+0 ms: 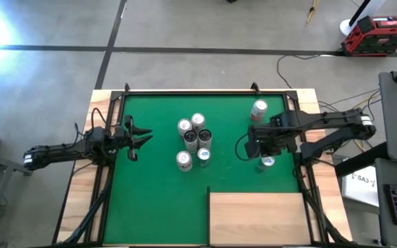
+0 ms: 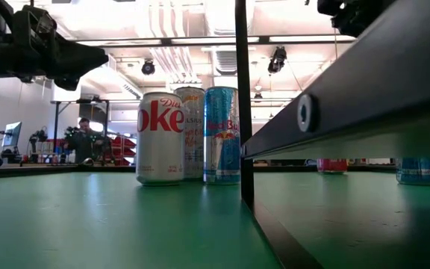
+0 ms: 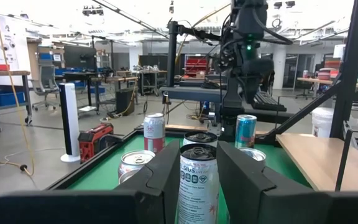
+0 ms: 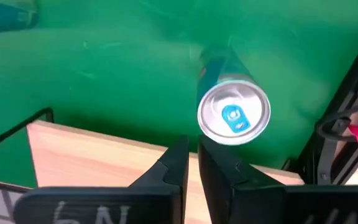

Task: Place canned beverage on shelf
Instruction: Put the right blue soda can on the shelf

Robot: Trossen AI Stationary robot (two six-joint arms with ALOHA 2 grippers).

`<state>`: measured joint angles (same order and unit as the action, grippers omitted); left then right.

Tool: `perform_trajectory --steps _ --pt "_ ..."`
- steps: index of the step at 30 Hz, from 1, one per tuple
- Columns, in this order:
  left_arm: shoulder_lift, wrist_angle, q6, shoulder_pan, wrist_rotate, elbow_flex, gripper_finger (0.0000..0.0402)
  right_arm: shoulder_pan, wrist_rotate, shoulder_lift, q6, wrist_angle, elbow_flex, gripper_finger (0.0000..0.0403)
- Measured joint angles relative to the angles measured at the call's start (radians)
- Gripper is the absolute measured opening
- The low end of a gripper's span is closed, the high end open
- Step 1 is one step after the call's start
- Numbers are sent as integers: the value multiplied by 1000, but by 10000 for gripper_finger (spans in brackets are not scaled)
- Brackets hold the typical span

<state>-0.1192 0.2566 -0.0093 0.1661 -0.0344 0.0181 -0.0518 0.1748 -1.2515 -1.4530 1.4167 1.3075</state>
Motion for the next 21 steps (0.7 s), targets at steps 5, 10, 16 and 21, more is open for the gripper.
perform_trajectory --steps 5,10,16,21 --pt "-1 0 0 0 0 0 88 -44 -48 -18 -83 -4 0 66" --pt "-1 0 0 0 0 0 88 -73 -73 -30 -101 -8 0 124" --pt "-1 0 0 0 0 0 88 -103 -73 -61 -239 27 0 182" --pt "-2 0 0 0 0 0 88 -128 -85 -75 -381 46 -1 205"
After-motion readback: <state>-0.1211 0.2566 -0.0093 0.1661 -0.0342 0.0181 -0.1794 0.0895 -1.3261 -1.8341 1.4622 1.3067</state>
